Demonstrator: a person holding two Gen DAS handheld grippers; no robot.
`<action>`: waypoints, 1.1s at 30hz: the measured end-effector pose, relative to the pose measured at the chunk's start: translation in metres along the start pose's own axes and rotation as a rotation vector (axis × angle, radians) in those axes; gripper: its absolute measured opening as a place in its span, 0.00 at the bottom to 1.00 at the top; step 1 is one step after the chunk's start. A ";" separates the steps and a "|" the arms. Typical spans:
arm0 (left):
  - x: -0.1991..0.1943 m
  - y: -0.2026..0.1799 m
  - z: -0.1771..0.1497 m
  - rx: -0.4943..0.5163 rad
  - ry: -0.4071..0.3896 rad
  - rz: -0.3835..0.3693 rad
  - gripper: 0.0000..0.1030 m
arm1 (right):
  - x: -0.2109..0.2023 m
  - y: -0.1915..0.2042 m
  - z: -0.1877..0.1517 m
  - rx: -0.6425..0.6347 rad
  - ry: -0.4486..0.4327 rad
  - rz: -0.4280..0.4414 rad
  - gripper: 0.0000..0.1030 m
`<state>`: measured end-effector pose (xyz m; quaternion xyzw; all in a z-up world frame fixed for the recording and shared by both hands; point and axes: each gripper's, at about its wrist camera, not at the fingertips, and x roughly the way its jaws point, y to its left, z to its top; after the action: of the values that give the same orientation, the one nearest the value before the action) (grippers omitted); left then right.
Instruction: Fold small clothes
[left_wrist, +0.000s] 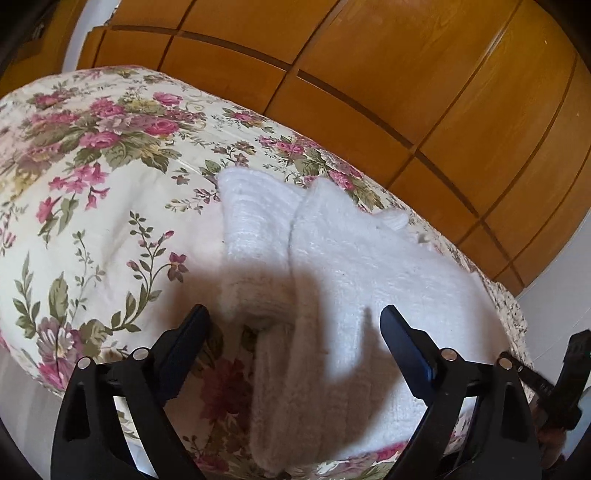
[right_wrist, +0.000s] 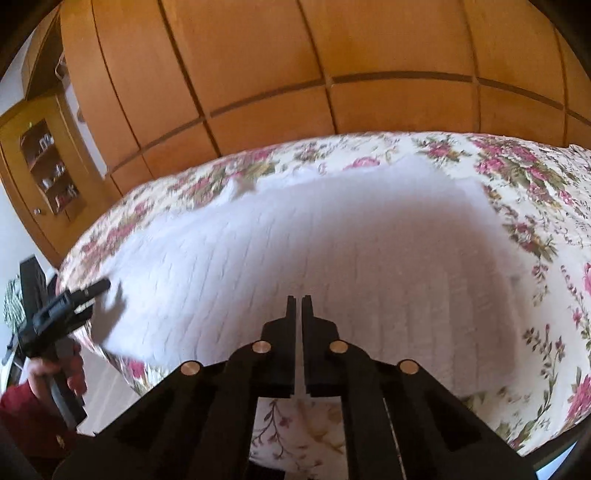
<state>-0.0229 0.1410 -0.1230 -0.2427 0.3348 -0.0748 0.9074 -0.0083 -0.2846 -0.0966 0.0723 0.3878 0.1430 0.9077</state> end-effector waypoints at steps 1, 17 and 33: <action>0.000 0.000 0.000 0.001 0.001 -0.001 0.83 | 0.003 0.001 -0.002 -0.008 0.011 0.000 0.00; -0.018 0.015 0.007 -0.049 -0.127 0.091 0.81 | 0.026 -0.021 -0.027 0.064 0.051 -0.010 0.00; 0.040 0.005 0.037 -0.079 0.193 -0.089 0.24 | 0.027 -0.030 -0.026 0.131 0.050 0.028 0.00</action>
<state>0.0316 0.1484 -0.1238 -0.2847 0.4121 -0.1246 0.8565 -0.0035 -0.3043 -0.1401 0.1334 0.4177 0.1319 0.8890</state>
